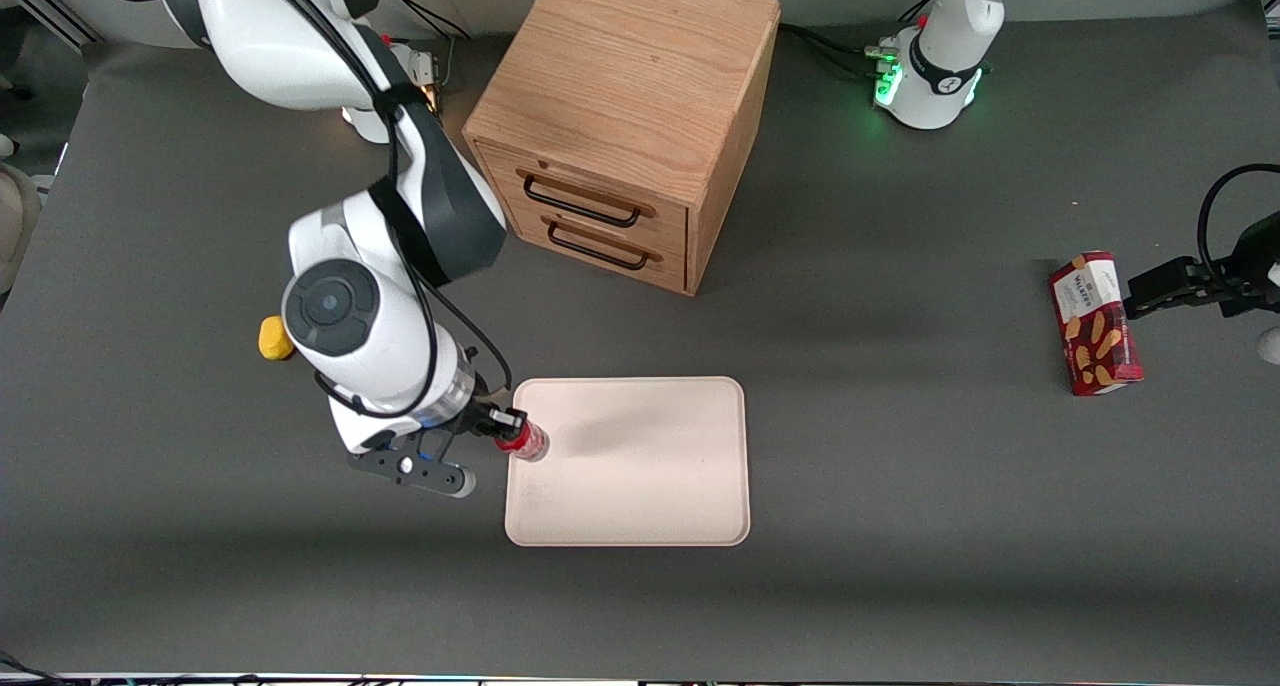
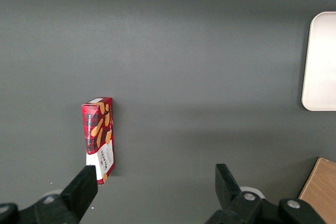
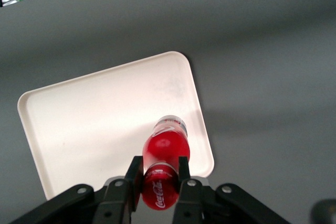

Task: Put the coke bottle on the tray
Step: 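Stand the bottle upright and lower it onto the tray's rim area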

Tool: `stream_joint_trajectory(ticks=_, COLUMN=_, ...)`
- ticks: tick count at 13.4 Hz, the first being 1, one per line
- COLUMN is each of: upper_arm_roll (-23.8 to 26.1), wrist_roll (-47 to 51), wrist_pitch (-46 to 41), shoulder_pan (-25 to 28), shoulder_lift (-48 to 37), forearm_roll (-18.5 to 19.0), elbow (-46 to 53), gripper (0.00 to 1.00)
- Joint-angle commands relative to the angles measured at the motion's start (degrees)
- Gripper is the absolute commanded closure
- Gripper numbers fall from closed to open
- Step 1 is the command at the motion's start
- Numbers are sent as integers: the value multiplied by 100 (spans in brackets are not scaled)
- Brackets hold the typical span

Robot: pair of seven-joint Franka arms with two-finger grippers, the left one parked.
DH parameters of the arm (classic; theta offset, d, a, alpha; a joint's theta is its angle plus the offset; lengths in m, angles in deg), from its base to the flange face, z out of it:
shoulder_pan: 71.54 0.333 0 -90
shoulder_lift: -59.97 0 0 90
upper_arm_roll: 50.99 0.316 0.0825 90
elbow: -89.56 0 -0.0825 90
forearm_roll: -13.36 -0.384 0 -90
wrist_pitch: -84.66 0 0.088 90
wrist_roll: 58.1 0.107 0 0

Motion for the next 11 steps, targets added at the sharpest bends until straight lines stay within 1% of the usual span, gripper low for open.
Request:
stream_joint_trajectory(ticks=1, upper_arm_roll=-42, wrist_roll=115, wrist_pitch=291, shoulder_pan=-17, shoulder_lift=281, forearm_roll=-37, elbow=166, gripper=100)
stream_joint_trajectory(ticks=5, upper_arm_roll=-42, wrist_roll=115, wrist_pitch=818, shoulder_pan=-17, shoulder_lift=458, forearm_roll=-28, elbow=-132, gripper=100)
stream_joint_trajectory(ticks=8, upper_arm_roll=-51, wrist_roll=98, wrist_pitch=995, shoulder_pan=-26, shoulder_lift=528, forearm_roll=-28, elbow=-255, gripper=100)
stream_joint_trajectory(ticks=11, upper_arm_roll=-42, wrist_roll=124, wrist_pitch=996, shoulder_pan=-44, shoulder_lift=528, forearm_roll=-37, elbow=-247, gripper=100)
